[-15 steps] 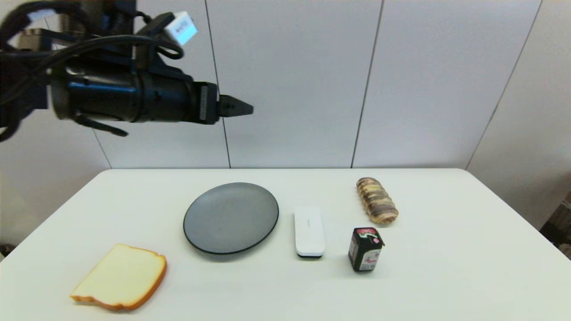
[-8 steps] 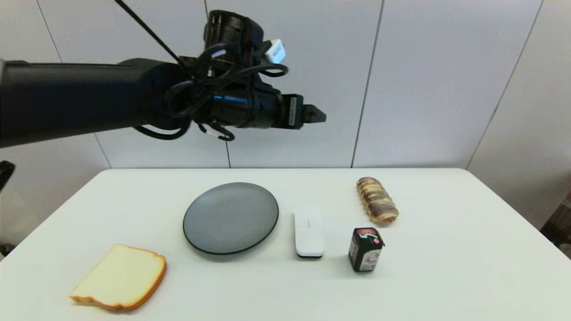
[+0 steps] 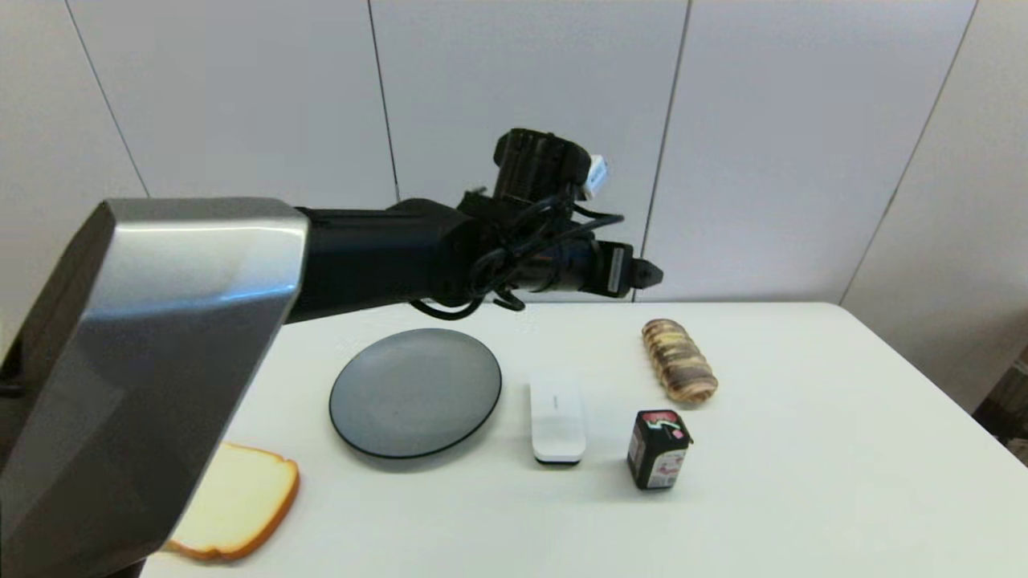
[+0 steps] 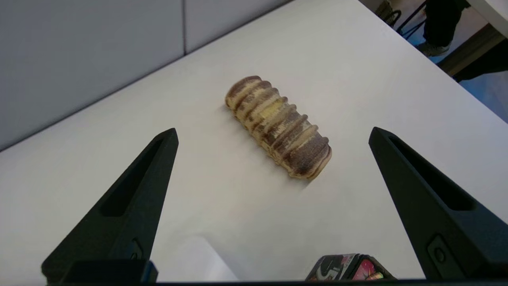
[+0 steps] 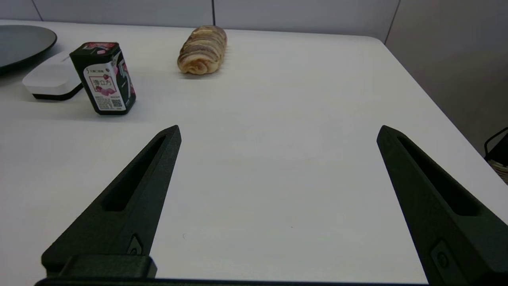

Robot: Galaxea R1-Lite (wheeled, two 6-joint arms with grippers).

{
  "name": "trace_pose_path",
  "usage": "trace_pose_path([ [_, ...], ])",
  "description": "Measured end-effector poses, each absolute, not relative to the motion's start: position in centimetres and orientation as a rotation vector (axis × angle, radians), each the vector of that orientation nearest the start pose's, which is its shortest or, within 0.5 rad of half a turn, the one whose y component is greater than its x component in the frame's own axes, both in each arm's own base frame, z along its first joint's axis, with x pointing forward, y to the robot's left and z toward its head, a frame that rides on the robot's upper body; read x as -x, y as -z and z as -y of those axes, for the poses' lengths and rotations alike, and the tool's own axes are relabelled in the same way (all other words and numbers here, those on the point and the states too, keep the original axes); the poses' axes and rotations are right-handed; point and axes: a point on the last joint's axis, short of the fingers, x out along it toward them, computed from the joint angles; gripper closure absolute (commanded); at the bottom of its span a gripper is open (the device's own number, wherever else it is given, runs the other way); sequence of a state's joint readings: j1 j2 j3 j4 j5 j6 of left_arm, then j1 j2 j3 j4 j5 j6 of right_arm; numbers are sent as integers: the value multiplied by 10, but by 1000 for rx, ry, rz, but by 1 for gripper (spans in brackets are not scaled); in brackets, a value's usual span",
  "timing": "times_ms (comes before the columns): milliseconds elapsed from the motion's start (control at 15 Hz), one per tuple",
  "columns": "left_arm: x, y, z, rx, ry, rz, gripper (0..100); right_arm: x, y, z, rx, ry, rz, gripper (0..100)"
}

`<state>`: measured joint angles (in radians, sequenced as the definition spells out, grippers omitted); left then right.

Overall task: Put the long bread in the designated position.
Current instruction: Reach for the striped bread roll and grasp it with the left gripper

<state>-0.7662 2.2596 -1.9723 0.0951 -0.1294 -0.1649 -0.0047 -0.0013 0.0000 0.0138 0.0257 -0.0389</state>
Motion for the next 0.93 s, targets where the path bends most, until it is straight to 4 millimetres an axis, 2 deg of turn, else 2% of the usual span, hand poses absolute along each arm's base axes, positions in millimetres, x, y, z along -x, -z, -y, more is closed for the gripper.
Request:
trace_pose_path([
  [133,-338,-202,344,18,872,-461,0,23,-74,-1,39,-21,-12,0],
  [333,-335,-191,358,16,896,-448,0,23,-74,-1,39,-21,-12,0],
  [733,-343,-175,371,42,917,-371,0,23,-74,-1,40,-21,-12,0],
  [933,-348,-161,377,41,921,-367,0,23,-74,-1,39,-20,-12,0],
])
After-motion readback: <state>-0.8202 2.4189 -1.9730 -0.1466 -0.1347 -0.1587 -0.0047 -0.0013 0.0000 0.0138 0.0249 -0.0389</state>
